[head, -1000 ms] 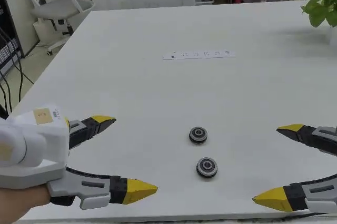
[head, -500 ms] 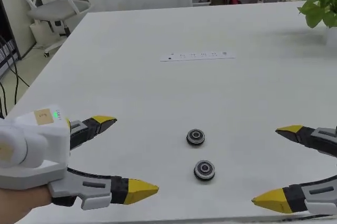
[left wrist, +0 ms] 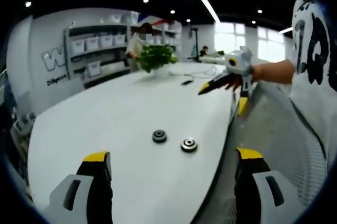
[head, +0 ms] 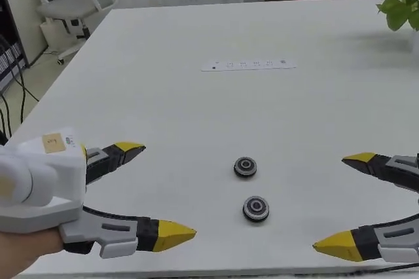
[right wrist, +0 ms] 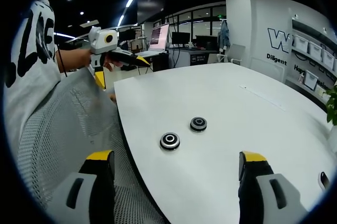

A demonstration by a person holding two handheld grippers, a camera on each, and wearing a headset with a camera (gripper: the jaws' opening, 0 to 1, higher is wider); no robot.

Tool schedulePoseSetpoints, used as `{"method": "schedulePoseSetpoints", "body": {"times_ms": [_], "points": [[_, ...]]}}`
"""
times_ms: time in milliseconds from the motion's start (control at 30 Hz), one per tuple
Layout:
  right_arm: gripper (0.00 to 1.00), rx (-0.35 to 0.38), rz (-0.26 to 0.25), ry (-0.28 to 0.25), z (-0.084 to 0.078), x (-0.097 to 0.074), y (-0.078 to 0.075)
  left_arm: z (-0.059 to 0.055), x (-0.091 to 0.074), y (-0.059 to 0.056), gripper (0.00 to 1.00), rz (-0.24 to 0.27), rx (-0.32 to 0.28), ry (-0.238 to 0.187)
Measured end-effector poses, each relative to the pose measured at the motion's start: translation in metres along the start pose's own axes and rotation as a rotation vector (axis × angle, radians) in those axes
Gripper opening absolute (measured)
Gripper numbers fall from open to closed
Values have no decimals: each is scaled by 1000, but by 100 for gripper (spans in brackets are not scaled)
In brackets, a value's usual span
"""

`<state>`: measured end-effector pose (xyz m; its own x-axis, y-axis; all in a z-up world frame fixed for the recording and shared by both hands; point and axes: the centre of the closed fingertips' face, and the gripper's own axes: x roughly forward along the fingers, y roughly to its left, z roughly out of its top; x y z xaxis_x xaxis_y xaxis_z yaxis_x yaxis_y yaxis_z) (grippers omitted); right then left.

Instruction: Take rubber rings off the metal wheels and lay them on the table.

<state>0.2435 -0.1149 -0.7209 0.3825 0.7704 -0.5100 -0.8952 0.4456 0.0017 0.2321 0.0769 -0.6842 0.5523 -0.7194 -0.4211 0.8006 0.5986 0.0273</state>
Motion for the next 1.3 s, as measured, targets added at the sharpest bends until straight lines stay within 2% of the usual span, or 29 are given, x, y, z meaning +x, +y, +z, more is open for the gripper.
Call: {"method": "schedulePoseSetpoints", "body": {"times_ms": [33, 133, 533, 667, 800, 1000, 1133, 1300], "points": [[95, -1, 5, 1, 0, 1, 0, 2, 0, 2, 99, 14, 0, -9], [94, -3, 17, 7, -1, 4, 0, 2, 0, 2, 98, 13, -13, -13], [94, -18, 53, 15, 1, 11, -1, 1, -2, -1, 98, 20, -6, 4], [94, -21, 63, 13, 2, 12, 2, 0, -6, -1, 98, 28, -13, -2], [94, -22, 44, 32, -3, 12, -2, -4, -6, -2, 98, 21, -25, -3], [94, -37, 52, 44, -3, 15, 3, -5, -7, 0, 97, 20, -26, -5], [93, -27, 53, 21, 2, 13, 5, -2, -1, -5, 97, -2, -16, -4], [93, -5, 48, -6, 3, 10, 3, 2, 1, 2, 97, -2, -8, -7]]}}
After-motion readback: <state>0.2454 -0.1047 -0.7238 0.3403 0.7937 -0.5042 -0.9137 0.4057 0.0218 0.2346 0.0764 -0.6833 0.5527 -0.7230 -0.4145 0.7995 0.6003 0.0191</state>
